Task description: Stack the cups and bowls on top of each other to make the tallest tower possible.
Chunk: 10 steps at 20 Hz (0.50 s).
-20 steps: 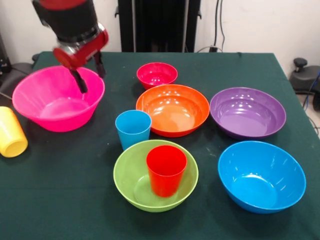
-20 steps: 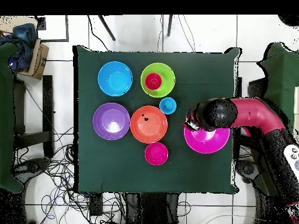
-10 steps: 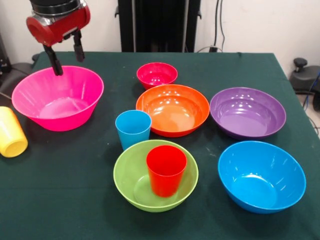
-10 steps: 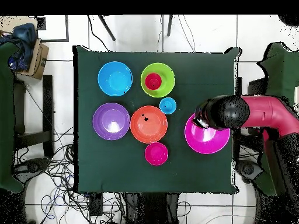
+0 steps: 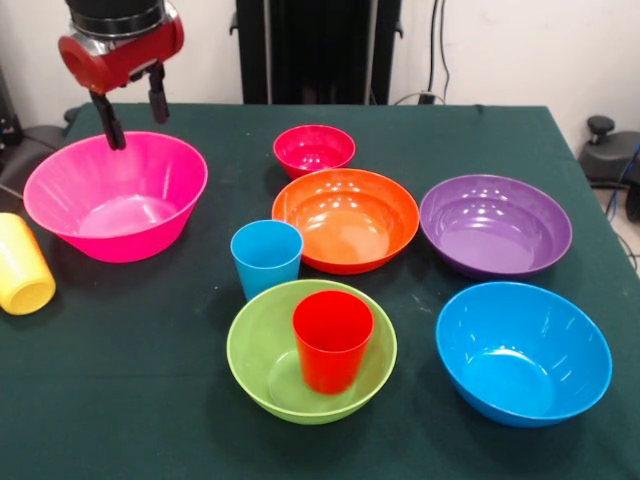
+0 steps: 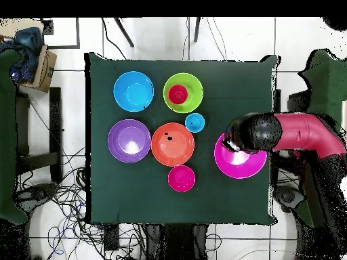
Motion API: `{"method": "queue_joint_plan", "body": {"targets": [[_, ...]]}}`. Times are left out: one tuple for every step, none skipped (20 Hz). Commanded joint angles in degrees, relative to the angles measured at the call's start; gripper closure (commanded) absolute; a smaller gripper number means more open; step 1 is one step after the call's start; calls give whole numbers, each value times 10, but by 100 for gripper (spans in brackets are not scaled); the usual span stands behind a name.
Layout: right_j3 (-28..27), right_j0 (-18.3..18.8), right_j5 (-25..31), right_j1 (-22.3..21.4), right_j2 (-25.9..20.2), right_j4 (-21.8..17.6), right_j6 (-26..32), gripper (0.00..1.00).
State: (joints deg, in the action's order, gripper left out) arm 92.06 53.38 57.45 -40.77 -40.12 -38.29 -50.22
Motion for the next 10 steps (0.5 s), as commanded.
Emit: {"method": "queue_joint_plan", "body": {"targets": [[-24,-68,-153,26,96,-15,-276,0],[-26,-71,-160,26,101,-13,-280,0],[-26,-70,-165,26,102,-8,-276,0],[-26,-71,-167,28,103,-5,-271,0],[-22,-71,-168,28,105,-4,-264,0],[-23,-73,-171,31,106,-4,-262,0],[-25,-78,-174,35,109,-5,-265,0],[-28,-82,-174,39,111,-7,-267,0],[-28,-86,-177,41,114,-10,-271,0],[-31,-89,-176,44,115,-11,-272,0]]}}
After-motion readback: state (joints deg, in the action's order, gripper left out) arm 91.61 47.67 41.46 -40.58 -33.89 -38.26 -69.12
